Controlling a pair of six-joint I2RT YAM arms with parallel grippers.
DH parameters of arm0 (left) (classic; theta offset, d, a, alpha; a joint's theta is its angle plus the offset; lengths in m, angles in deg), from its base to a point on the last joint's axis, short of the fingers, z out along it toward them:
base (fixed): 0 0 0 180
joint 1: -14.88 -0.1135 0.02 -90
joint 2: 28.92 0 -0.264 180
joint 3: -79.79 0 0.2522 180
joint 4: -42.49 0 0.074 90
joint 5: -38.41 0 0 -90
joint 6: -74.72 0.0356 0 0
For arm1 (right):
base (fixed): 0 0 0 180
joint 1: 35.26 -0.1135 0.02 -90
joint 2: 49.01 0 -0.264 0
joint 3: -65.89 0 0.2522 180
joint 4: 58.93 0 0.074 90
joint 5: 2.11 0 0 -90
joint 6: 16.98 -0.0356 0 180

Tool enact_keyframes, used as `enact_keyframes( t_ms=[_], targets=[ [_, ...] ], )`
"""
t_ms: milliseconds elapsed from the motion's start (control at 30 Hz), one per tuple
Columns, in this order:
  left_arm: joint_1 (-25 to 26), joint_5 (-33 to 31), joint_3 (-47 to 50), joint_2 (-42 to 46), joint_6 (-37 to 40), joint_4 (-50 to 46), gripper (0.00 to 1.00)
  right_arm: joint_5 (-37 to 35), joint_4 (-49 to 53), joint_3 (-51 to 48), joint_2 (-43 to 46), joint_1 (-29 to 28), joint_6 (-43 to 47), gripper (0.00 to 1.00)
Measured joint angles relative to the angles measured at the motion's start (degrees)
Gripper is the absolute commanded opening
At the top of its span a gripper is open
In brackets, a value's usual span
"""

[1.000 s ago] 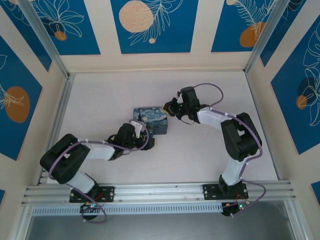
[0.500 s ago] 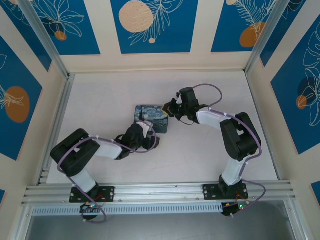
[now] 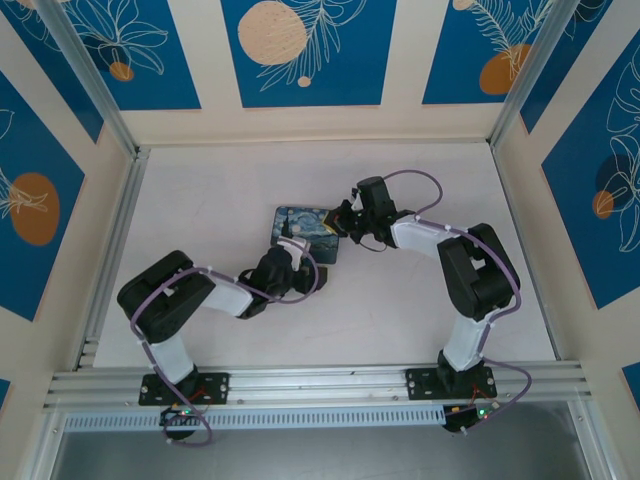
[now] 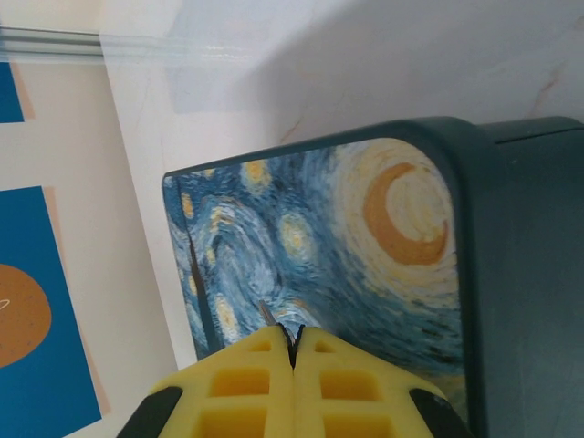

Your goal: Unlock the padlock with the key

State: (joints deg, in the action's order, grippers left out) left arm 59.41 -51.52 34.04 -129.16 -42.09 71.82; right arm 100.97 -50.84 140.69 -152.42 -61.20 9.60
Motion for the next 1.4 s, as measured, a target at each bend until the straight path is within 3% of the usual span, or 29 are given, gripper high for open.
enact_keyframes(
  t_ms=[500,767,967,1400],
  targets=[
    [-1.79,6.03,0.04,-2.49,-12.50,8.37,0.77,-0.17,-1.20,0.04,-0.70,0.02,0.02,0.00],
    [-1.95,6.05,1.64,-7.28,-19.67,20.13,0.76,-0.13,-1.27,0.04,-0.74,0.13,0.00,0.00],
    [-1.86,4.07,4.22,-8.66,-25.14,27.28,0.75,0.04,-1.27,0.04,-0.74,0.17,0.00,0.00],
    [0.74,-1.97,4.57,-10.14,-29.92,29.92,0.67,0.11,-1.27,0.04,-0.74,0.35,0.00,0.00]
  ],
)
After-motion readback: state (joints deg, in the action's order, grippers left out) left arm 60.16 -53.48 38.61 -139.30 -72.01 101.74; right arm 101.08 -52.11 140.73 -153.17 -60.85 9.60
